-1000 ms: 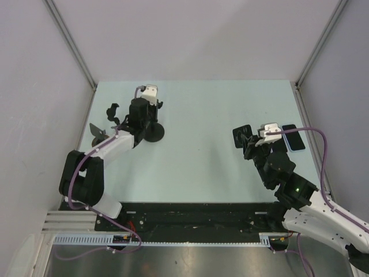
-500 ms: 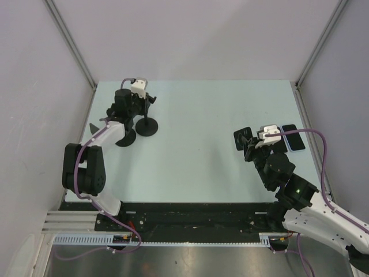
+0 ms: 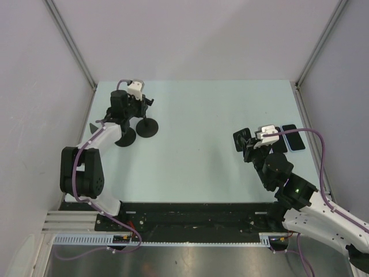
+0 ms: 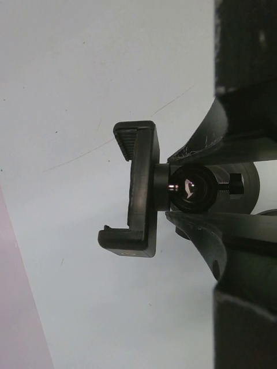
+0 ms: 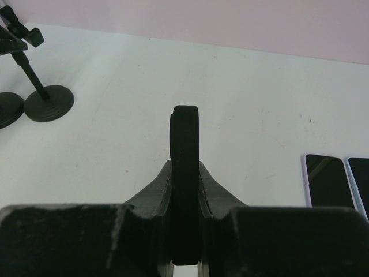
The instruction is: Remove the phone from the phone stand
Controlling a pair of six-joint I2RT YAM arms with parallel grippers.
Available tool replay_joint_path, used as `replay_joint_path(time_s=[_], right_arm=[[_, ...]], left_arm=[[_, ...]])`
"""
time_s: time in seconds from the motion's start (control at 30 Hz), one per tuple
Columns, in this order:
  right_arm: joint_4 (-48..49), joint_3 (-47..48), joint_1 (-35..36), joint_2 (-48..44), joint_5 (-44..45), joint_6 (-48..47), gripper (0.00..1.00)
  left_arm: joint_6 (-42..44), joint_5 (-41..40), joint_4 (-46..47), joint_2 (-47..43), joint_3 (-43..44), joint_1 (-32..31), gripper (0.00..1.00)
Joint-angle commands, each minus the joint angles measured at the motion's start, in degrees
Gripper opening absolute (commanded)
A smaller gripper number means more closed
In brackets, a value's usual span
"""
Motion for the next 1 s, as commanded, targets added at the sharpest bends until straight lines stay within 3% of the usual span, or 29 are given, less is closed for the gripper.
replay_joint_path(time_s=[0.0, 0.33, 0.4, 0.47, 0.63, 0.83, 0.97], right_arm=[[3.84, 1.06, 0.38, -1.46, 0.45, 0.13, 0.00], [3.75, 0.98, 0.82, -1.81, 0.37, 0.22, 0.00], [3.92, 1.07, 1.08, -1.72, 0.28, 0.05, 0.00], [4.27, 1.07, 1.08, -1.46, 0.02, 0.04, 0.00], [4.89, 1.07, 1.26, -0.50, -0.77, 0.48, 0.00], [4.89, 1.68, 1.26, 1.17, -2.18, 2.85, 0.00], [3.22, 3.26, 1.26, 2.49, -2.97, 5.31, 0.00]], left_arm=[[3.50, -0.91, -4.32, -2.58, -1.03, 0.38, 0.28], [1.48, -2.41, -4.49, -7.49, -1.91, 0.29, 0.58], [0.69, -2.05, -4.49, -8.99, -2.17, 0.29, 0.68], [-0.63, -2.23, -4.49, -11.45, -2.52, 0.11, 0.78], [-4.32, -3.63, -4.49, -19.69, -4.45, -1.37, 0.92], [-6.17, -8.55, -4.23, -28.93, -8.14, -11.56, 0.98], [-5.65, -12.51, -3.53, -32.81, -10.69, -23.40, 1.00]])
